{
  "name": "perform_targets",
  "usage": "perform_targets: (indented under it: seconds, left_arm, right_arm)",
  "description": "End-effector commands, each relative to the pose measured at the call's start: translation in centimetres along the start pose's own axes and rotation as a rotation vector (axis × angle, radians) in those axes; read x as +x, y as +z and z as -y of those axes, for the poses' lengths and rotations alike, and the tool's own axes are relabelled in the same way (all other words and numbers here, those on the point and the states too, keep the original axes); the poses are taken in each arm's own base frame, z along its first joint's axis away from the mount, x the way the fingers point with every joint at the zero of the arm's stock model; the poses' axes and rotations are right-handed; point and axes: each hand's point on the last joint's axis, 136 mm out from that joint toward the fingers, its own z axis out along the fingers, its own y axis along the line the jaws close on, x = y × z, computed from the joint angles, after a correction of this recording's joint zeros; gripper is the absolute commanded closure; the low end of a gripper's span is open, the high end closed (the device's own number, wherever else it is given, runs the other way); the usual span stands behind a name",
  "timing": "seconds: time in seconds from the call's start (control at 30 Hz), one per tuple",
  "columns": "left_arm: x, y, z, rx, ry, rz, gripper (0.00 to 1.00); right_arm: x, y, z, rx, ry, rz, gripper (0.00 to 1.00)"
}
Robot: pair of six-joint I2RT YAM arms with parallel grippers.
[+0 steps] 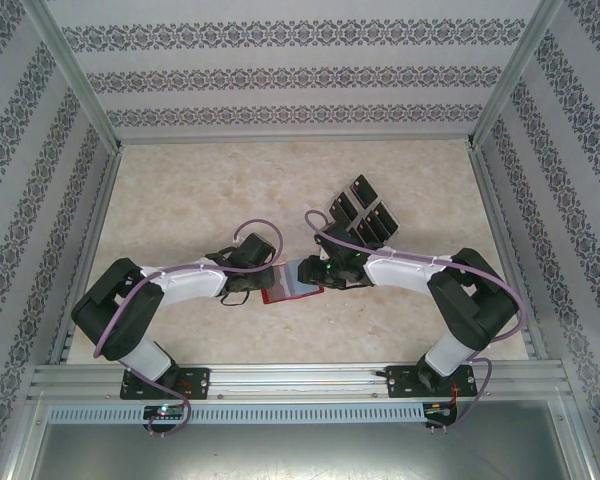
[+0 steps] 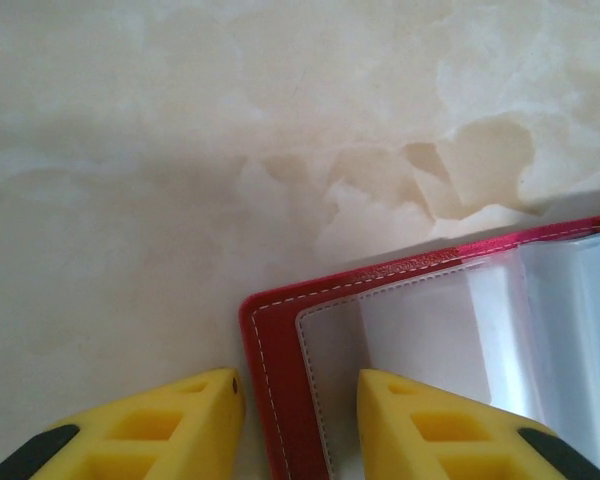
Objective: Put the credit cards into the card holder
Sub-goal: Flip over the card slot in the card holder.
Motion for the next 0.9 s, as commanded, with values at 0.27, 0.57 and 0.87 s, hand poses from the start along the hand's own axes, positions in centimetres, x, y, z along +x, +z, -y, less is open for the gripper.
perform_targets:
  seconds: [0.27,0.57,0.87]
  left_arm:
    - [3.6,1.3,-2.8,-0.091,0.020,-0.114,0.63]
    - [3.4,1.0,-2.9,-0.091,0.015,-0.104,0.63]
    - [2.3,-0.4,-3.9,-0.090,-0.013,-0.068,0.63]
  right_arm:
    - [0.2,-0.4,-2.4,-0.031,-0.053,0.003,0.58]
    - [0.1,-0.3,-3.4,-0.049,-0.055,0.002,0.56]
    - [-0.3,-0.8,-5.5,-0.086,-0.077,0.011,0.50]
